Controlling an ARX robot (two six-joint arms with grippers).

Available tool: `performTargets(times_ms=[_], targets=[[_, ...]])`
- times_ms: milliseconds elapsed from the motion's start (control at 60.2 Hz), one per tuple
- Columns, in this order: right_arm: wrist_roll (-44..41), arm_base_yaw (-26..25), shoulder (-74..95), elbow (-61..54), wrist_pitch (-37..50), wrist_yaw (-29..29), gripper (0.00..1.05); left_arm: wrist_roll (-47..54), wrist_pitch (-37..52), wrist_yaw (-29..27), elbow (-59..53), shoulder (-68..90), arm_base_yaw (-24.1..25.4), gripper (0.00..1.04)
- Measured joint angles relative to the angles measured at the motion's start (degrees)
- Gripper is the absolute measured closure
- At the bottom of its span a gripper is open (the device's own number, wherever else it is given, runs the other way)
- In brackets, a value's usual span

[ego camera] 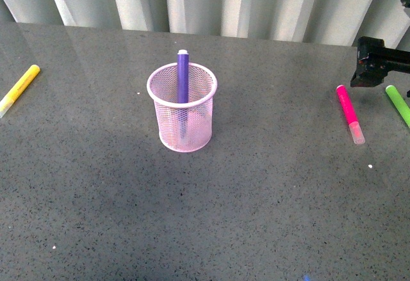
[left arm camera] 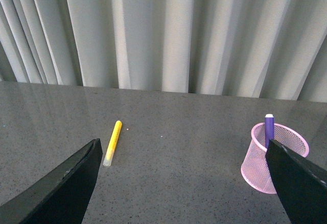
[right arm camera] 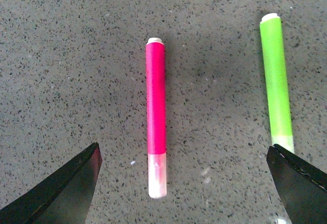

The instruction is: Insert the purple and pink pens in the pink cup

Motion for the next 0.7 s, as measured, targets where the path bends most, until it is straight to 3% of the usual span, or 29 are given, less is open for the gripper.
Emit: performTargets(times_ms=[698], targets=[[0.9,2.3,13.7,13.4,-1.9,2.7,0.07,0.0,0.0,0.0,0.0,0.0,0.0,0.07]])
